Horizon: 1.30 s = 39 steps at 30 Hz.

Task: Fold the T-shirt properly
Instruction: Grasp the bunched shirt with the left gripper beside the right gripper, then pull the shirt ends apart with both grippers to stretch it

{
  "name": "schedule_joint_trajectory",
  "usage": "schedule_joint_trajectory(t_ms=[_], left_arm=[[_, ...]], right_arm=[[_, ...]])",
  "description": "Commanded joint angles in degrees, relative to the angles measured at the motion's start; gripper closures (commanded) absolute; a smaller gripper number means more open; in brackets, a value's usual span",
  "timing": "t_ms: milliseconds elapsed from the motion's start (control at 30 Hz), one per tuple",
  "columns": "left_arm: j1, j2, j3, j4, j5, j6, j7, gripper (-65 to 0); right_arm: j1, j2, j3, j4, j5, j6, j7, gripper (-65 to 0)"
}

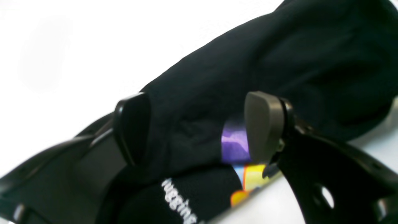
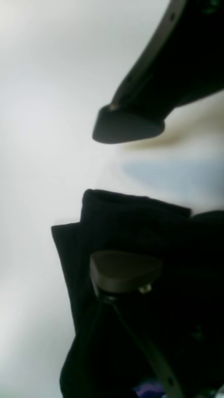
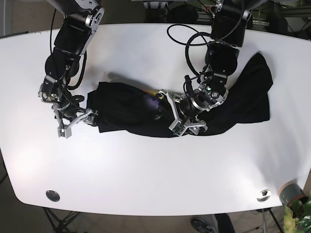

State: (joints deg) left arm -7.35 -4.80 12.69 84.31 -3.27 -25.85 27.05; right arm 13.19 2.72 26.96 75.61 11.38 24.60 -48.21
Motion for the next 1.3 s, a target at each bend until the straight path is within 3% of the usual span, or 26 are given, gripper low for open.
schedule_joint_trajectory(t_ms=[0, 100, 200, 367, 633, 700, 867, 1033, 1267], left_arm=[[-0.60, 0.01, -2.01, 2.68, -0.47, 0.13, -1.25, -44.0], [0.45, -0.08, -3.85, 4.26, -0.47, 0.13, -1.25, -44.0], [1.95, -0.17, -5.87, 5.93, -0.47, 0.13, -1.25, -44.0], [4.59, -0.17, -12.03, 8.04, -0.47, 0.13, -1.25, -44.0], [5.73, 0.09, -27.15, 8.04, -0.56, 0.13, -1.25, -44.2], [5.73, 0.18, -30.67, 8.04, -0.56, 0.13, -1.25, -44.3], [5.11, -0.08, -39.02, 7.60, -0.56, 0.13, 2.36, -44.6], [1.42, -0.70, -47.72, 4.17, -0.56, 0.13, 9.13, -44.6], [-1.22, -6.59, -50.27, -7.17, -0.56, 0.04, 9.57, -44.6]], right_arm=[[1.36, 0.58, -0.02, -0.93, 0.98, 0.32, 2.10, -42.2], [1.45, 0.58, -0.02, -2.16, 0.98, 0.32, 2.80, -34.1], [1.45, 0.58, -0.02, -3.57, 0.98, 0.32, 4.47, -30.1], [2.15, 0.58, -0.10, -5.24, 0.98, 0.32, 5.61, -29.8], [3.29, 0.58, -0.10, -8.58, 0.98, 0.32, 5.70, -28.2], [3.29, 0.58, -0.10, -8.67, 0.98, 0.50, 5.70, -23.6], [3.29, 0.49, -0.10, -8.67, 0.98, 0.41, 5.70, -1.6], [3.38, 0.49, -0.10, -8.58, 0.98, 0.41, 5.70, -2.4], [3.38, 0.49, -0.10, -8.58, 0.98, 0.41, 5.70, -2.4]])
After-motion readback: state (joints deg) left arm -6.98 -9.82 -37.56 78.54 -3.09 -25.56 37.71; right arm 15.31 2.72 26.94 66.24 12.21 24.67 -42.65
